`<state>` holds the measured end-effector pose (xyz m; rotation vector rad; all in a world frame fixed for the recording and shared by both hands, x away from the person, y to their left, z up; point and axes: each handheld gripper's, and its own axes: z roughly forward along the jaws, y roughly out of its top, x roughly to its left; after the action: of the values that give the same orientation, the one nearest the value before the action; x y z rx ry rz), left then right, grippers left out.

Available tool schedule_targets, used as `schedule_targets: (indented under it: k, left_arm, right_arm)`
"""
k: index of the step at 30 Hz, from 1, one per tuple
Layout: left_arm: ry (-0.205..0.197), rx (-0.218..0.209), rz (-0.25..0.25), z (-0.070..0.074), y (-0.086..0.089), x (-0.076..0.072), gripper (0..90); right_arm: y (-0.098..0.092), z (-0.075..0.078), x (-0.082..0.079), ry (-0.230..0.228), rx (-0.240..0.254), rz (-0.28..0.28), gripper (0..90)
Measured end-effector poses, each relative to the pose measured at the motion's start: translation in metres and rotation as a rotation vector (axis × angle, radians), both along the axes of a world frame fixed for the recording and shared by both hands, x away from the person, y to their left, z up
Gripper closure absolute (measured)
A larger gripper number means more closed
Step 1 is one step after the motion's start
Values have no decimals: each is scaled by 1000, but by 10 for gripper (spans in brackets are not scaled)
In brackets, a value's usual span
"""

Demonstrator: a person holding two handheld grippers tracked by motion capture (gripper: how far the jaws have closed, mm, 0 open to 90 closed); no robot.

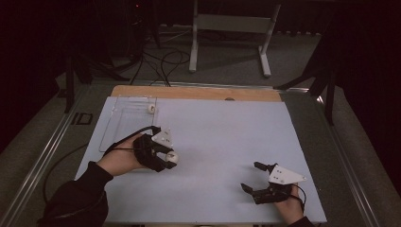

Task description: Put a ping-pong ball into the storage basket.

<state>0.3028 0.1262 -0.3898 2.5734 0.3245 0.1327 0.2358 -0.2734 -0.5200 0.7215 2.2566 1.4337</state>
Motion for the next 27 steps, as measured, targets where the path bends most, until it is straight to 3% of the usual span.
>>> schedule_targets:
  k: [6,27]
  left_arm:
    - [3,-27,23,6,5,4,525]
    - [-17,-54,78,34,19,19,525]
  right_arm:
    - [1,0,-1,-8,-3,13,95]
    - [0,2,-2,-12,7,2,95]
